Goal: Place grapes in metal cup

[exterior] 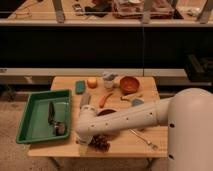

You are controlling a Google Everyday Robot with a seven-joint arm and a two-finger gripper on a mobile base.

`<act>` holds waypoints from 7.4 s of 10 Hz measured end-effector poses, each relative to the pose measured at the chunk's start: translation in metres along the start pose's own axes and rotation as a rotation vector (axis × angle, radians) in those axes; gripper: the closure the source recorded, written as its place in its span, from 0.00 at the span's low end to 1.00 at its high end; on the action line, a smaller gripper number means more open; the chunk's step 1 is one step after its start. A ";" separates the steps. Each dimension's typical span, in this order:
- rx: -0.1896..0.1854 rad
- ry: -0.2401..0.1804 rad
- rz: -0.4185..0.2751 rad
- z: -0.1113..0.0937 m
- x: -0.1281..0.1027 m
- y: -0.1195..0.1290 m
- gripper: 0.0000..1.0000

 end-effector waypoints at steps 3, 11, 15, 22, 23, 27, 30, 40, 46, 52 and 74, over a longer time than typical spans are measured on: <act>-0.003 -0.018 -0.047 -0.012 0.011 -0.003 0.90; 0.060 0.282 -0.106 -0.119 0.049 0.017 1.00; 0.027 0.361 -0.047 -0.171 0.049 0.057 1.00; 0.004 0.404 0.024 -0.197 0.020 0.093 1.00; -0.004 0.396 0.021 -0.199 0.021 0.095 1.00; -0.113 0.314 0.081 -0.253 0.010 0.153 1.00; -0.171 0.305 0.187 -0.284 -0.030 0.209 1.00; -0.339 0.416 0.454 -0.368 -0.166 0.172 1.00; -0.396 0.446 0.534 -0.372 -0.199 0.136 1.00; -0.397 0.454 0.558 -0.364 -0.214 0.124 1.00; -0.418 0.490 0.872 -0.302 -0.298 0.158 1.00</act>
